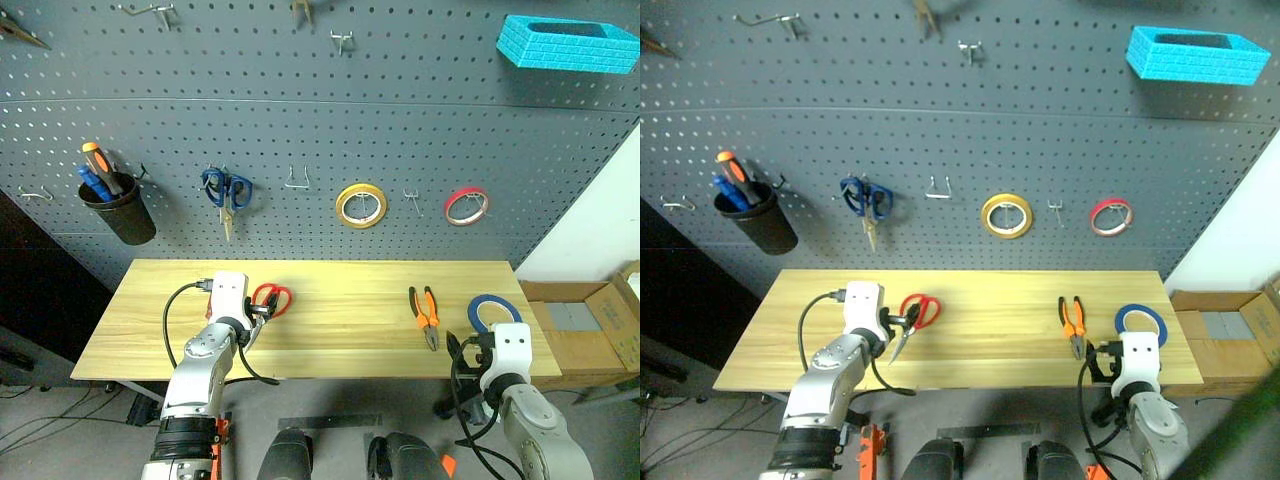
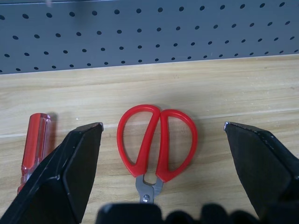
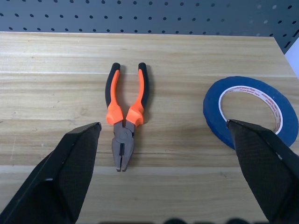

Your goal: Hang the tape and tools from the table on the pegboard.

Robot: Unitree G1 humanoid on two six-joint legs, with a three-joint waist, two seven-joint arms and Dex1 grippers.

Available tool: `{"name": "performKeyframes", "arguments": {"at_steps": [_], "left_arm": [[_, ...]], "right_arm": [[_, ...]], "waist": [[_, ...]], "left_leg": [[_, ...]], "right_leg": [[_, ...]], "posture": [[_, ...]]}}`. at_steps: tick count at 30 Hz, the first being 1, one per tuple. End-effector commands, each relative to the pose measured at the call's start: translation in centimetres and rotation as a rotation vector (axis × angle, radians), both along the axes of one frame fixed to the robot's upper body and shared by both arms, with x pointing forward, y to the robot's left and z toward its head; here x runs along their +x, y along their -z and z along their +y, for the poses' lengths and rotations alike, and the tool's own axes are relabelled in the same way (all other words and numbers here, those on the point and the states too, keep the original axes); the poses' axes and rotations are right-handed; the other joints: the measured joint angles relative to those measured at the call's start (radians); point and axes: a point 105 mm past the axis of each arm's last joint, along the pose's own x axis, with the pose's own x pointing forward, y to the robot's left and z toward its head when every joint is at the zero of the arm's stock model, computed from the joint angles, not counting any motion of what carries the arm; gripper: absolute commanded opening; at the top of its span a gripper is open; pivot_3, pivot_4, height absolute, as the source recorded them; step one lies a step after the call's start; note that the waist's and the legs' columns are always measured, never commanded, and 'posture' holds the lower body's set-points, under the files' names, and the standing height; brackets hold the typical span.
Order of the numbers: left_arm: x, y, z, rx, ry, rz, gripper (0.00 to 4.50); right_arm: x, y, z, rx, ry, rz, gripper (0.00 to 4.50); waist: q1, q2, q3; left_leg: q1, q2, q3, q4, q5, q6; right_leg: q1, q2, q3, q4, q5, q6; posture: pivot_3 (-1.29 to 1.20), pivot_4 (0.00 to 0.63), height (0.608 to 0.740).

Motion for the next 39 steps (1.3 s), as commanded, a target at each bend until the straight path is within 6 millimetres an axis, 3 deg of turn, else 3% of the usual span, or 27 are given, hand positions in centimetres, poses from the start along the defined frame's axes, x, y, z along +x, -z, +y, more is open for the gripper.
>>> {"name": "performKeyframes", "arguments": {"at_steps": [1,21,28,31,39], "left_arm": [[0.7,-1.8,-0.3,-0.004,0.021,-0.060,4.47],[0.8,-2.6,-0.8,0.004,-0.016,-0.087,4.47],[1.3,-2.6,-1.5,-0.008,0.044,-0.067,4.47],[1.5,-3.2,-4.2,0.032,0.237,-0.084,4.47],[0.3,-6.4,-14.1,-0.030,0.819,-0.152,4.47]], "right_arm": [[0.6,-1.6,-0.2,-0.030,-0.007,-0.066,4.50],[1.1,-2.1,0.0,-0.071,-0.049,-0.078,4.50],[1.4,-2.3,-0.7,-0.084,-0.093,-0.067,4.50],[2.3,-2.5,-1.8,-0.090,-0.116,-0.051,4.50],[5.4,-2.4,-5.2,-0.123,-0.180,0.045,4.50]], "waist": [[0.000,0.000,0.000],[-0.001,0.000,0.024],[-0.002,-0.001,0.030],[-0.004,-0.001,0.036],[-0.004,-0.002,0.062]], "left_leg": [[0.000,0.000,0.000,0.000,0.000,0.000],[-0.001,0.000,0.001,-0.001,0.000,0.000],[-0.001,0.000,0.000,0.000,0.000,0.000],[-0.001,0.000,0.001,0.000,0.000,0.000],[-0.003,-0.001,0.003,-0.001,0.000,0.000]], "right_leg": [[0.000,0.000,0.000,0.000,0.000,0.000],[-0.001,0.000,0.001,0.000,0.000,0.000],[-0.002,0.000,0.001,0.000,0.000,0.000],[-0.002,0.000,0.001,0.000,0.000,0.000],[-0.003,0.003,0.003,0.000,-0.001,0.001]], "posture": [[0.09,0.131,0.740],[0.07,0.156,0.740],[0.05,0.169,0.740],[0.05,0.184,0.740],[0.04,0.219,0.740]]}}
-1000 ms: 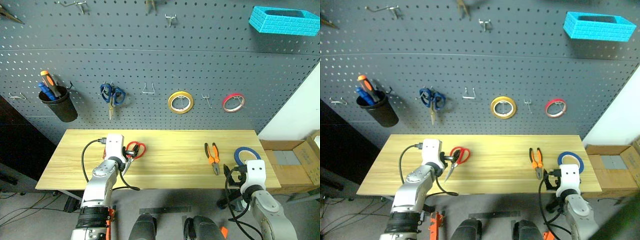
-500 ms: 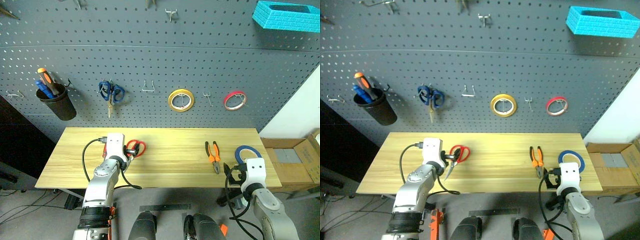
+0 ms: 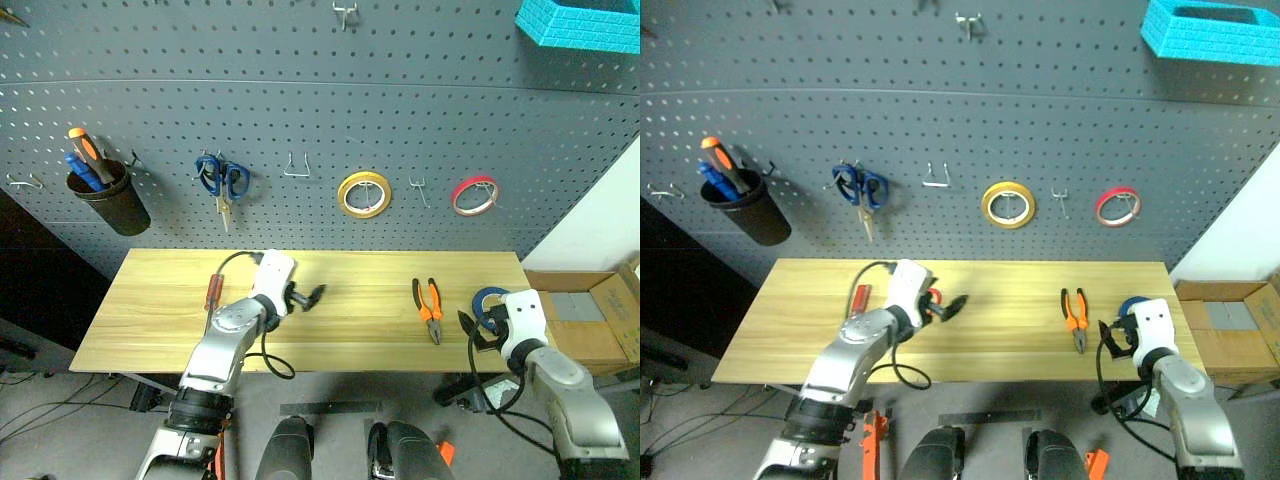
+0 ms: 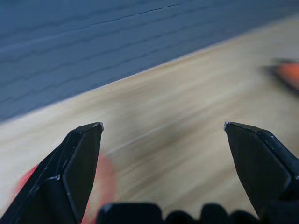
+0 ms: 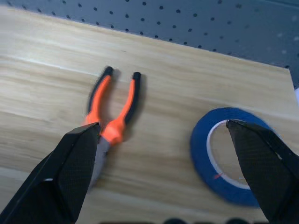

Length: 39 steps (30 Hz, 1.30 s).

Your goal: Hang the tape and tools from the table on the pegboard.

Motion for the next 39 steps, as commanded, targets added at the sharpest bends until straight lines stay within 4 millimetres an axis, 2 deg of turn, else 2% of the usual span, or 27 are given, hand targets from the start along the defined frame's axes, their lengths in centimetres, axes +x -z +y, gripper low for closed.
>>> {"name": "performKeyframes", "arguments": {"at_steps": [1,5,11,16,23,31,32,34,39], "left_arm": [[-0.8,-2.4,-4.6,-0.055,0.256,-0.043,4.47],[-1.0,-2.1,-8.0,-0.027,0.431,-0.043,4.47],[-0.9,-0.6,-11.5,0.024,0.602,-0.048,4.47],[-0.5,-0.7,-14.2,0.019,0.630,-0.076,4.47],[-0.5,-0.6,-15.8,0.019,0.644,-0.095,4.47],[-0.5,-0.4,-15.0,0.003,0.611,-0.095,4.47],[-0.5,-0.4,-14.9,0.005,0.611,-0.096,4.50],[-0.5,-0.4,-14.7,0.004,0.607,-0.099,4.50],[-0.3,-0.8,-14.6,0.001,0.603,-0.108,4.50]], "right_arm": [[1.3,-0.3,-1.8,0.010,0.004,0.035,4.50],[2.8,0.3,-2.9,-0.022,-0.023,0.107,4.50],[4.8,0.2,-3.4,-0.023,-0.039,0.142,4.50],[6.2,0.0,-4.3,-0.008,-0.003,0.145,4.50],[7.3,0.4,-3.7,0.072,0.007,0.177,4.50],[7.4,1.3,-3.3,0.215,0.022,0.256,4.50],[7.4,1.3,-3.3,0.232,0.024,0.258,4.11],[7.5,1.3,-3.2,0.262,0.034,0.263,3.63],[7.7,1.2,-2.9,0.261,0.027,0.257,1.86]], "waist": [[-0.001,0.000,0.007],[-0.014,-0.002,0.028],[-0.031,-0.009,0.063],[-0.034,-0.010,0.095],[-0.043,-0.010,0.117],[-0.047,-0.010,0.121],[-0.047,-0.010,0.121],[-0.047,-0.010,0.121],[-0.046,-0.009,0.120]], "left_leg": [[0.000,0.000,0.001,0.000,0.000,0.000],[-0.001,-0.001,0.011,0.000,-0.001,0.002],[0.001,-0.002,0.018,0.001,-0.003,0.006],[-0.001,-0.002,0.018,0.002,-0.003,0.006],[-0.002,-0.002,0.020,0.002,-0.003,0.006],[-0.006,-0.002,0.021,0.002,-0.003,0.006],[-0.006,-0.002,0.020,0.002,-0.003,0.006],[-0.006,-0.002,0.021,0.002,-0.003,0.006],[-0.006,-0.002,0.021,0.002,-0.003,0.006]], "right_leg": [[0.000,0.000,0.002,0.000,0.000,0.001],[-0.006,0.001,0.013,0.005,0.003,0.009],[-0.009,0.000,0.021,0.011,0.000,0.013],[-0.010,0.000,0.022,0.012,0.000,0.013],[-0.012,0.000,0.022,0.012,-0.001,0.016],[-0.016,0.000,0.022,0.013,-0.001,0.016],[-0.016,-0.001,0.022,0.013,-0.001,0.016],[-0.016,0.000,0.022,0.013,-0.001,0.016],[-0.017,0.000,0.022,0.014,-0.001,0.016]], "posture": [[0.03,0.236,0.740],[0.02,0.268,0.740],[-0.01,0.312,0.740],[0.00,0.335,0.740],[0.01,0.351,0.740],[0.04,0.341,0.740],[0.04,0.341,0.740],[0.04,0.333,0.740],[0.04,0.309,0.740]]}}
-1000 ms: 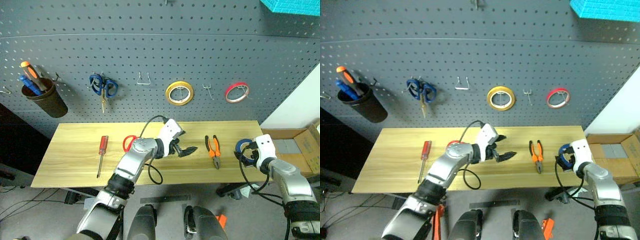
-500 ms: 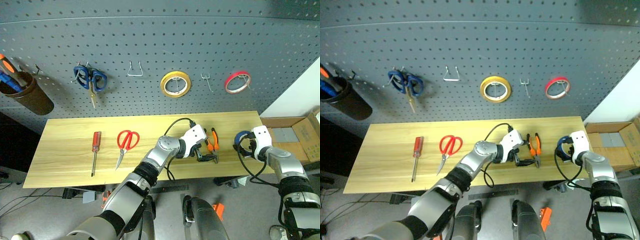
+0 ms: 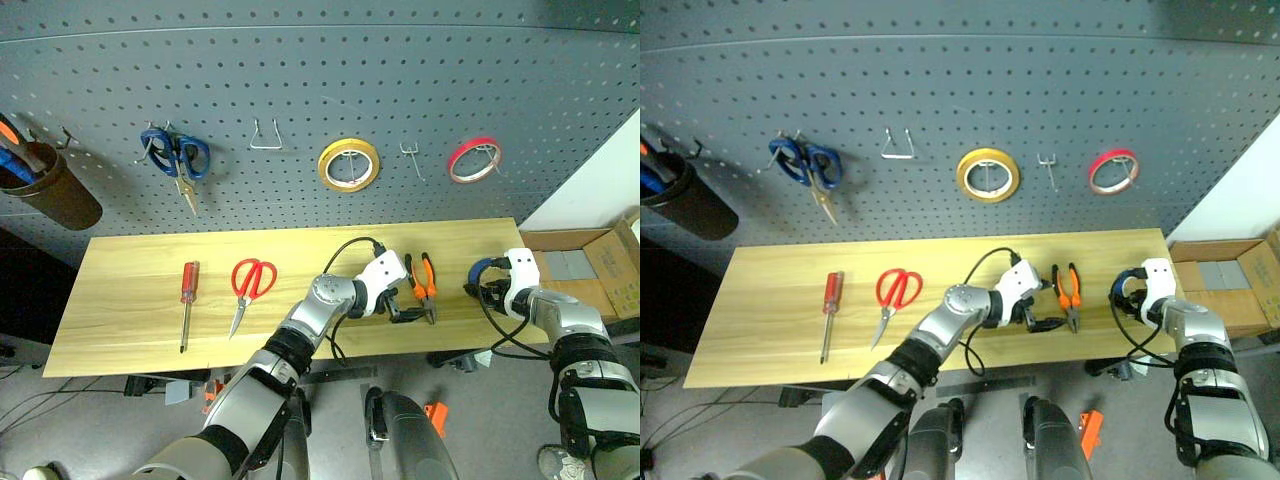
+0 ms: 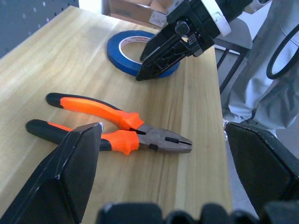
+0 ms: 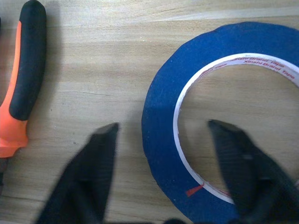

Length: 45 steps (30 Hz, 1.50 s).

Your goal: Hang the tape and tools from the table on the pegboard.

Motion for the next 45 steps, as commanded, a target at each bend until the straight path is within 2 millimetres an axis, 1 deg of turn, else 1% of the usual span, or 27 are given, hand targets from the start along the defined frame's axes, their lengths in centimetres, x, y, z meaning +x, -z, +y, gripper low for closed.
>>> {"name": "performKeyframes", "arguments": {"at_steps": [1,4,5,9,13,16,17,19,21,23,24,27,29,33,35,36,39,41,42,45], "left_arm": [[-0.2,-1.1,-0.5,-0.028,0.018,-0.035,4.50],[-0.3,-1.3,-0.2,-0.033,0.018,-0.042,4.50],[-0.2,-1.3,0.1,-0.035,0.009,-0.040,4.50],[-0.1,-1.4,1.3,-0.045,-0.029,-0.023,4.50],[-0.3,-1.4,2.8,-0.039,-0.061,-0.029,4.50],[-0.4,-1.9,3.4,-0.035,-0.067,-0.046,4.50],[-0.2,-2.1,3.5,-0.032,-0.070,-0.058,4.50],[0.2,-2.7,3.5,-0.035,-0.081,-0.084,4.50],[0.5,-3.3,3.3,-0.055,-0.093,-0.100,4.50],[0.7,-3.6,2.9,-0.072,-0.102,-0.106,4.50],[0.5,-3.7,2.6,-0.074,-0.100,-0.112,4.50],[0.7,-4.9,3.0,-0.132,-0.127,-0.102,4.50],[0.9,-5.2,3.7,-0.147,-0.158,-0.093,4.50],[1.5,-6.3,6.0,-0.194,-0.256,-0.080,4.50],[1.5,-6.7,6.9,-0.217,-0.298,-0.069,4.50],[1.3,-6.9,8.0,-0.247,-0.348,-0.046,4.50],[-0.2,-7.2,10.6,-0.329,-0.450,0.034,4.50],[-1.2,-7.3,11.5,-0.353,-0.473,0.075,4.50],[-1.9,-7.1,12.0,-0.386,-0.500,0.124,4.50],[-3.5,-6.7,13.2,-0.428,-0.550,0.207,4.50]], "right_arm": [[0.0,0.0,0.3,0.029,-0.001,-0.007,1.56],[0.2,-0.1,0.9,0.008,-0.025,-0.025,0.53],[0.2,-0.1,1.1,-0.009,-0.033,-0.034,0.38],[0.4,0.1,1.9,-0.043,-0.032,-0.061,0.37],[0.5,0.0,3.3,-0.056,-0.039,-0.097,0.37],[0.4,0.0,3.8,-0.059,-0.041,-0.110,0.37],[0.4,0.0,3.7,-0.072,-0.044,-0.116,0.37],[0.3,0.0,3.2,-0.094,-0.038,-0.125,0.37],[0.4,-0.3,2.5,-0.117,-0.024,-0.141,0.37],[0.4,-0.4,1.5,-0.147,-0.001,-0.156,0.37],[0.3,-0.6,1.0,-0.167,0.009,-0.166,0.37],[0.1,-1.2,1.7,-0.254,-0.003,-0.234,0.37],[0.1,-1.8,2.6,-0.304,-0.017,-0.289,0.37],[0.3,-4.3,6.3,-0.342,-0.088,-0.425,0.37],[0.2,-5.3,7.7,-0.349,-0.116,-0.476,0.37],[-0.3,-6.1,9.0,-0.338,-0.123,-0.515,0.37],[-2.0,-8.2,12.7,-0.342,-0.190,-0.638,0.37],[-2.7,-8.8,14.0,-0.369,-0.219,-0.684,0.37],[-3.2,-9.5,14.5,-0.409,-0.238,-0.734,0.37],[-4.0,-10.8,16.0,-0.475,-0.290,-0.843,0.37]], "waist": [[0.000,0.000,0.000],[-0.001,0.000,0.000],[-0.001,0.000,-0.001],[-0.001,0.001,-0.004],[0.000,0.000,-0.007],[0.009,0.001,-0.009],[0.015,0.001,-0.010],[0.025,0.002,-0.016],[0.029,0.005,-0.029],[0.035,0.005,-0.037],[0.040,0.005,-0.041],[0.048,0.007,-0.059],[0.048,0.008,-0.065],[0.030,0.011,-0.085],[0.026,0.011,-0.094],[0.026,0.011,-0.097],[0.026,0.009,-0.114],[0.029,0.008,-0.117],[0.033,0.008,-0.118],[0.047,0.007,-0.122]], "left_leg": [[0.000,0.000,0.000,0.000,0.000,0.000],[0.000,0.000,0.001,0.000,0.000,0.000],[0.000,0.000,0.002,0.000,0.000,0.000],[0.000,0.001,0.002,0.000,0.000,0.000],[0.000,0.001,0.002,0.000,0.001,-0.001],[0.000,0.001,0.001,0.000,0.001,-0.001],[0.000,0.001,0.001,0.001,0.001,-0.002],[0.000,0.001,0.001,0.001,0.001,-0.002],[0.000,0.000,0.001,0.002,0.001,-0.002],[-0.001,-0.001,0.001,0.001,0.001,-0.002],[-0.001,-0.001,0.001,0.001,0.001,-0.002],[-0.002,-0.001,0.002,0.001,0.001,-0.002],[-0.002,-0.001,0.002,0.001,0.001,-0.002],[-0.001,0.000,0.003,0.002,0.001,-0.002],[0.000,0.000,0.002,0.002,0.002,-0.002],[0.001,0.000,0.002,0.003,0.002,-0.001],[0.001,0.001,0.001,0.004,0.002,-0.001],[0.002,0.001,0.000,0.004,0.002,-0.001],[0.002,0.001,0.000,0.005,0.002,-0.001],[0.002,0.001,-0.003,0.013,0.002,-0.001]], "right_leg": [[0.000,0.000,0.000,0.000,0.000,0.000],[-0.001,0.000,0.000,0.000,0.000,0.000],[-0.001,0.000,0.000,0.001,0.000,0.000],[-0.002,0.000,0.000,0.002,0.000,0.000],[-0.002,0.000,-0.001,0.003,0.000,0.000],[-0.003,0.000,-0.001,0.004,0.001,0.000],[-0.003,0.000,-0.001,0.004,0.001,0.000],[-0.003,0.000,-0.001,0.004,0.001,0.001],[-0.003,0.000,-0.001,0.004,0.001,0.001],[-0.003,0.000,-0.001,0.003,0.001,0.001],[-0.003,-0.001,-0.001,0.003,0.001,0.001],[-0.004,-0.001,-0.001,0.001,0.002,0.002],[-0.004,0.000,-0.001,0.002,0.001,0.002],[-0.004,0.000,0.000,0.004,0.002,0.001],[-0.004,0.000,0.000,0.006,0.002,0.001],[-0.004,0.001,0.000,0.007,0.002,0.001],[-0.004,0.001,0.000,0.010,0.001,0.000],[-0.004,0.001,0.001,0.011,0.001,0.000],[-0.003,0.001,0.000,0.012,0.001,0.000],[0.000,0.001,0.000,0.014,0.001,0.000]], "posture": [[0.04,0.304,0.740],[0.05,0.288,0.740],[0.05,0.277,0.740],[0.08,0.257,0.740],[0.13,0.235,0.740],[0.14,0.220,0.740],[0.15,0.214,0.740],[0.15,0.183,0.740],[0.14,0.161,0.740],[0.14,0.165,0.740],[0.12,0.135,0.740],[0.11,0.146,0.740],[0.10,0.129,0.740],[0.13,0.103,0.740],[0.14,0.104,0.740],[0.14,0.097,0.740],[0.16,0.093,0.740],[0.18,0.094,0.740],[0.18,0.094,0.740],[0.20,0.097,0.740]]}}
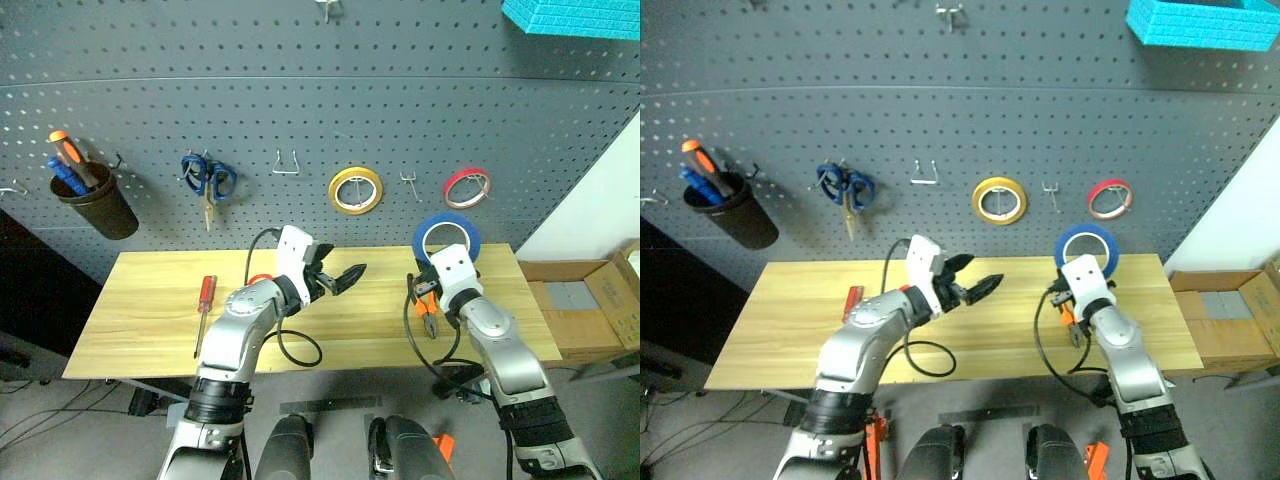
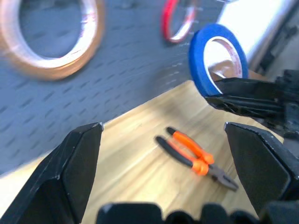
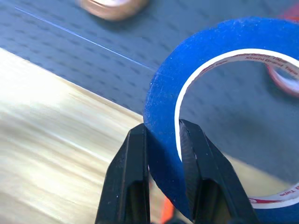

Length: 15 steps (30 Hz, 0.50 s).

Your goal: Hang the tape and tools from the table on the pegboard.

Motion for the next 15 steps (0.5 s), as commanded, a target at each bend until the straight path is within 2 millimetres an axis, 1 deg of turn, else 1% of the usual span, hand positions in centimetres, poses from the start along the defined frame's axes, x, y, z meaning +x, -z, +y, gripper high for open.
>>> {"name": "performKeyframes", "arguments": {"at_steps": [1,4,9,10,12,14,15], "left_arm": [[-1.7,-1.5,0.6,-0.074,-0.009,0.018,4.50],[-2.5,-2.0,0.1,-0.115,0.013,0.044,4.50],[-1.9,-2.8,-0.9,-0.122,0.026,0.040,4.50],[-1.7,-3.0,-1.1,-0.123,0.031,0.037,4.50],[-1.3,-3.3,-1.4,-0.123,0.045,0.031,4.50],[-1.0,-3.4,-1.6,-0.122,0.054,0.030,4.50],[-0.9,-3.5,-1.9,-0.121,0.066,0.028,4.50]], "right_arm": [[-0.7,-3.5,1.6,-0.070,-0.055,-0.200,0.37],[-0.6,-4.3,2.0,-0.140,-0.071,-0.291,0.37],[0.1,-4.9,2.1,-0.173,-0.096,-0.356,0.37],[0.4,-4.9,2.2,-0.176,-0.111,-0.358,0.37],[1.7,-4.6,1.7,-0.143,-0.094,-0.315,0.37],[2.5,-4.3,1.3,-0.098,-0.067,-0.282,0.37],[3.0,-4.1,1.3,-0.098,-0.080,-0.268,0.37]], "waist": [[0.007,-0.001,-0.001],[0.020,-0.004,-0.003],[0.032,-0.006,-0.008],[0.032,-0.006,-0.008],[0.032,-0.007,-0.009],[0.032,-0.008,-0.011],[0.032,-0.008,-0.011]], "left_leg": [[0.002,0.000,-0.001,0.001,0.000,0.000],[0.006,-0.001,-0.005,0.002,0.001,0.001],[0.006,-0.002,-0.005,0.002,0.002,0.004],[0.006,-0.002,-0.005,0.002,0.002,0.004],[0.006,-0.002,-0.004,0.002,0.003,0.004],[0.006,-0.002,-0.004,0.002,0.002,0.004],[0.006,-0.002,-0.004,0.001,0.002,0.004]], "right_leg": [[0.003,0.000,0.000,0.000,0.000,0.000],[0.011,0.000,-0.002,-0.004,-0.003,-0.004],[0.013,0.000,-0.001,-0.006,-0.002,-0.004],[0.013,0.000,-0.001,-0.006,-0.001,-0.004],[0.013,0.001,0.000,-0.005,0.000,-0.003],[0.012,0.001,0.001,-0.004,0.002,0.000],[0.012,0.001,0.001,-0.004,0.002,0.000]], "posture": [[0.20,0.099,0.740],[0.21,0.097,0.740],[0.21,0.095,0.740],[0.20,0.093,0.740],[0.19,0.092,0.740],[0.19,0.091,0.740],[0.19,0.091,0.740]]}}
